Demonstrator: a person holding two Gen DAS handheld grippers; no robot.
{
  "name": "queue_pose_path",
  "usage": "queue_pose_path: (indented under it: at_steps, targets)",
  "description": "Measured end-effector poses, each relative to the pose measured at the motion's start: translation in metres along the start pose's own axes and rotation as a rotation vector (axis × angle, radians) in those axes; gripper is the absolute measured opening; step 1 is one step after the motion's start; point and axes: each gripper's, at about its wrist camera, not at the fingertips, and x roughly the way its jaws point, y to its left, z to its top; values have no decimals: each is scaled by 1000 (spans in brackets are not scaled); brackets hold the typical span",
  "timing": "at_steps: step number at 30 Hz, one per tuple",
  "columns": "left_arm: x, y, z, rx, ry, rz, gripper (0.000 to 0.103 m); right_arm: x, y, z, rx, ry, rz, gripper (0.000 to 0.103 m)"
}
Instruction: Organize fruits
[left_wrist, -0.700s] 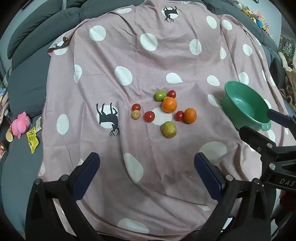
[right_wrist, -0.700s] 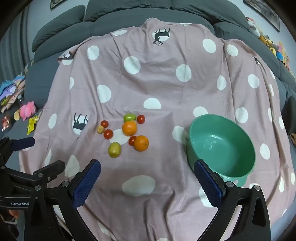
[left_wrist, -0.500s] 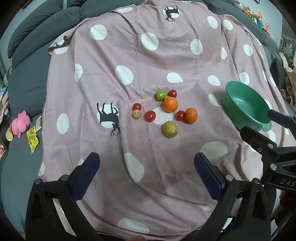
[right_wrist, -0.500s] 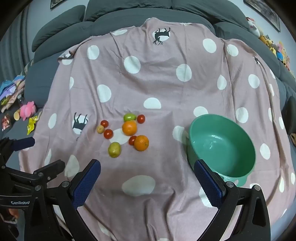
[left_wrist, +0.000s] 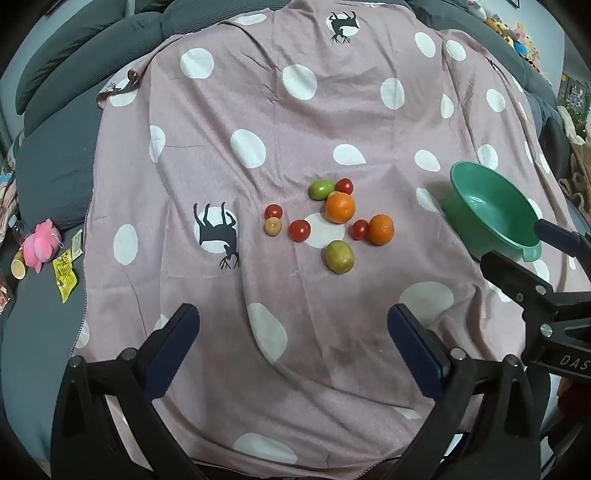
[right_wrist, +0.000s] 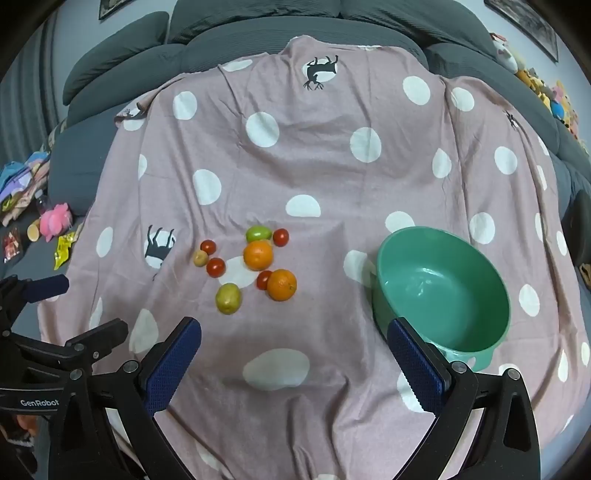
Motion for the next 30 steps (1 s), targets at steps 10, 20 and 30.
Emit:
queue_pose_path:
  at_steps: [10, 20, 30]
  targets:
    - [-1, -1, 0, 0, 2, -2, 102, 0, 1, 0, 0, -1, 0, 102]
    - [0, -1, 0, 0, 2, -2, 102, 0, 2, -1, 0, -2, 1, 102]
    - [1, -2, 0, 3, 9, -4, 102, 1, 3, -1, -1, -2, 0, 102]
